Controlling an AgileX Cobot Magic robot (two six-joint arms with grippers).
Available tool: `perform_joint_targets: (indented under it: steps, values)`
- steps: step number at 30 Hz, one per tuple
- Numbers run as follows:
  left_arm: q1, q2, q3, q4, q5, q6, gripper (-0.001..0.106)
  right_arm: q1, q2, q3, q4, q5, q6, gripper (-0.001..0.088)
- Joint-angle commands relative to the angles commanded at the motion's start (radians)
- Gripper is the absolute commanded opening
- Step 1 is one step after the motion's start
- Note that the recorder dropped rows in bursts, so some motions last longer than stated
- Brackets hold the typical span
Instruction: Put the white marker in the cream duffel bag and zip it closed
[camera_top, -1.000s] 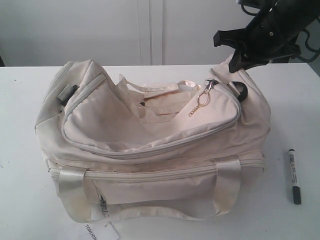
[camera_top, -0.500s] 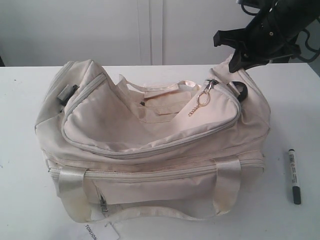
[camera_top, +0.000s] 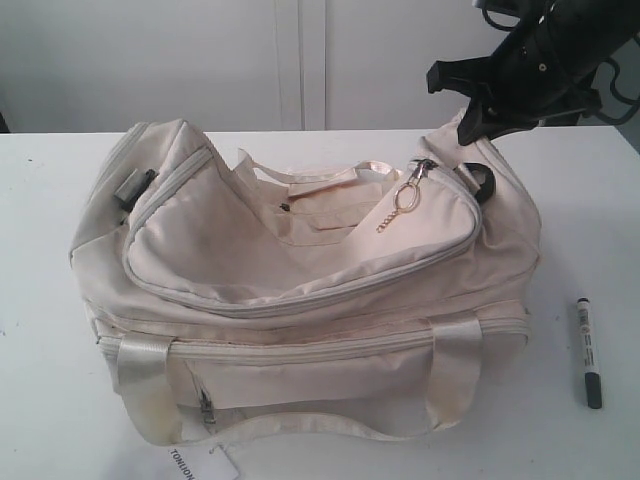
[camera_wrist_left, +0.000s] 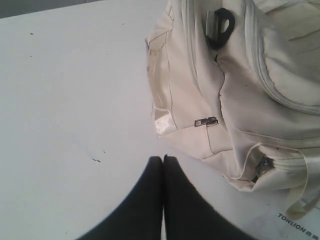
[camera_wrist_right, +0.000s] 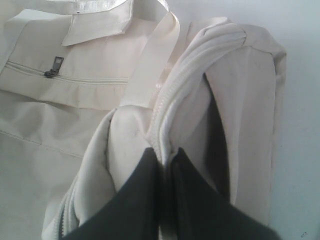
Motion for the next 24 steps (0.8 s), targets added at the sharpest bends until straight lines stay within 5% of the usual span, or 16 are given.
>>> perform_joint_targets:
  steps: [14,24]
  values:
    - [0.000,0.238,-0.096,-0.306,0.041,0.295,0.000,0.000,0.000,0.000,0.000,-0.002,0.000,0.0000]
    - [0.000,0.452,-0.183,-0.696,0.019,0.635,0.000,0.000,0.000,0.000,0.000,-0.002,0.000,0.0000]
